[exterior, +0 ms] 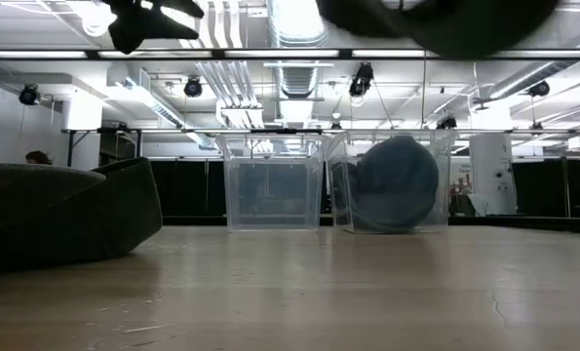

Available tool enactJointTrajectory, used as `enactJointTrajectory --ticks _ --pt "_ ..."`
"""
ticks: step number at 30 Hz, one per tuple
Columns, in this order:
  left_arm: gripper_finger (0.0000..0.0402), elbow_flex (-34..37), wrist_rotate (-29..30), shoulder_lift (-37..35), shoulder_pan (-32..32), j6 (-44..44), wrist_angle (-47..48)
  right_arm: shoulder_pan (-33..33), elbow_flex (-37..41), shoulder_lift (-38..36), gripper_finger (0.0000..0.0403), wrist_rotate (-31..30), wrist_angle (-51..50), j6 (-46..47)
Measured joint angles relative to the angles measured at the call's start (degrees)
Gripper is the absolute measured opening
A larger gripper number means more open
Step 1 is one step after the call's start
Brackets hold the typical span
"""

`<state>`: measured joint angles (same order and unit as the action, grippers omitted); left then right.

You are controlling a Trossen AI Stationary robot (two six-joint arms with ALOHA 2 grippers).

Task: Pick & Place hat
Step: Put the right dark gray cap into the left transparent bin

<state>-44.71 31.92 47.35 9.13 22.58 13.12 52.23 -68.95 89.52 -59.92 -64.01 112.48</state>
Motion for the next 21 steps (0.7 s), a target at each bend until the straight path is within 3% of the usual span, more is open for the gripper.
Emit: enactJointTrajectory --ticks 4,12,21 --pt "0.0194 0.00 -3.22 0.00 0.00 -1.47 -4.87 -2.19 -5.88 -4.05 0.0010 -10.21 -3.96 -12.89" --pt "0.0194 -0.01 -9.03 0.09 0.00 -7.92 -20.66 -12.89 -15.31 -8.53 0.0010 -23.99 -2.58 -44.55" --pt "0.0194 -0.04 -9.57 1.21 -0.03 -17.62 -33.13 -24.04 -20.12 -8.88 0.0011 -27.31 0.31 -58.95"
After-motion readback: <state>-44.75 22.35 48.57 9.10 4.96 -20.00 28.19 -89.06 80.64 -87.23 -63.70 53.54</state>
